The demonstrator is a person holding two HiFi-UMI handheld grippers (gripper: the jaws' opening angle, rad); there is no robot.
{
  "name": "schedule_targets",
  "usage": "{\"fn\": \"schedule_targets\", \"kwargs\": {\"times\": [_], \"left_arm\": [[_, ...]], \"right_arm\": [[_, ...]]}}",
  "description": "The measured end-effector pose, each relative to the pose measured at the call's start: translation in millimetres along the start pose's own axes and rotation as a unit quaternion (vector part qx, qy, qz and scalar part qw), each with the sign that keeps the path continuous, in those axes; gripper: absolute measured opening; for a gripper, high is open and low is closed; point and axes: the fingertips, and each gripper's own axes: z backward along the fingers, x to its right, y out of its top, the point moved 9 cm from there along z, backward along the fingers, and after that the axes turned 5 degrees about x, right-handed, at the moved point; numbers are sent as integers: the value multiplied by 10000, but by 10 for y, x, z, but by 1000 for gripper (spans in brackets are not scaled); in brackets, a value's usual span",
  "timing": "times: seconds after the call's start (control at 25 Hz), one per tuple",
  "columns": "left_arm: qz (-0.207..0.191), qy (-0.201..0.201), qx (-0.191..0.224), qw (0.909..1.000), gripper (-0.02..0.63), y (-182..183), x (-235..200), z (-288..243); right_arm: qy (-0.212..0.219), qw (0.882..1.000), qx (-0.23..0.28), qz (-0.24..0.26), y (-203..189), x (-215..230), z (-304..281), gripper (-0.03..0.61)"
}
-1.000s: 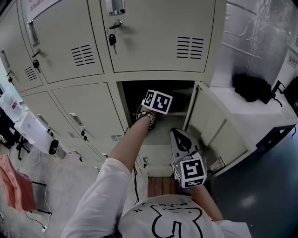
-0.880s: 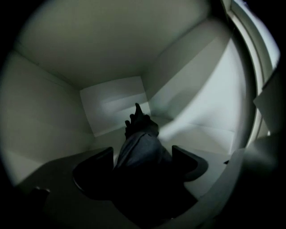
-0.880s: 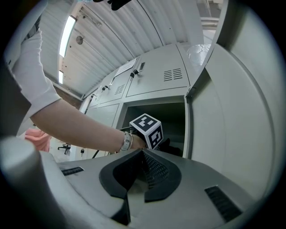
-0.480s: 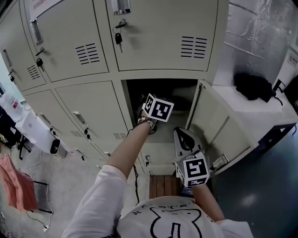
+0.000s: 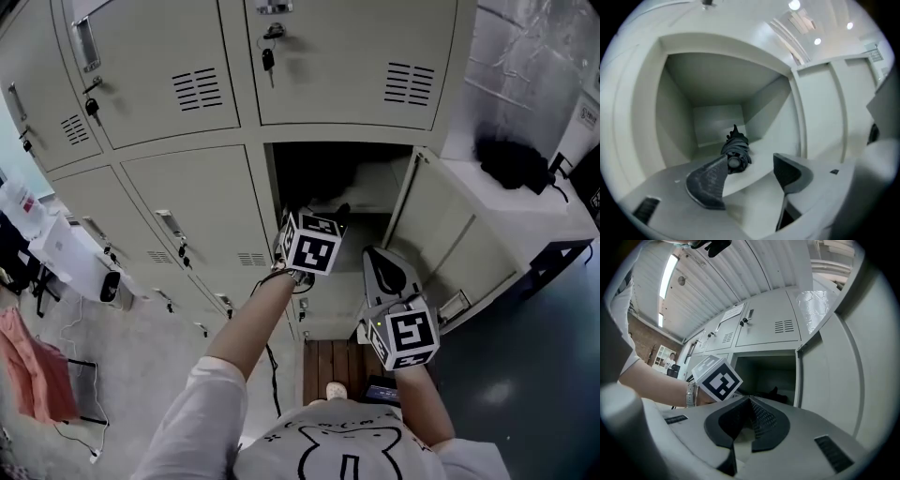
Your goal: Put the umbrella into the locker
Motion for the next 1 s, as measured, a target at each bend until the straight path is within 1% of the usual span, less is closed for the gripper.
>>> {"fn": "schedule_targets", "kwargs": {"times": [0.08, 0.12, 0.16, 0.24, 0.28, 0.36, 0.48, 0.56, 0.68, 0.84, 1.0], "left_arm": [[112, -98, 152, 9998, 337, -45, 15, 135], [147, -130, 223, 9996, 324, -64, 20, 207], [164, -139, 292, 9993, 304, -80, 22, 278], [200, -139, 421, 9988, 236, -109, 28, 413], [233, -136, 485, 9985, 219, -123, 37, 476], [303, -121, 606, 9976, 159, -144, 70, 605], [382, -116, 730, 9965, 110, -176, 125, 793], [395, -119, 835, 9957, 91, -195, 158, 890], [373, -82, 1010, 9942, 26, -238, 236, 1019], [271, 32, 1251, 9918, 15, -268, 346, 1200], [215, -203, 1485, 9885, 15, -299, 514, 1310]], "right_arm": [[-27, 10000, -45, 75, 14, -72, 27, 20], [-21, 9999, -68, 104, 20, -112, 40, 20], [-1, 9999, -77, 119, 26, -152, 52, 20], [41, 9999, -56, 101, 35, -221, 82, 20], [48, 9999, -43, 77, 37, -247, 100, 20], [62, 10000, -51, 43, 41, -285, 134, 20], [134, 9999, -87, 31, 62, -342, 165, 20], [168, 9998, -79, 55, 81, -374, 178, 20], [184, 9998, -90, 63, 89, -399, 231, 20], [256, 9996, -138, 40, 82, -404, 316, 20], [330, 9993, -158, -7, 84, -383, 384, 20]]}}
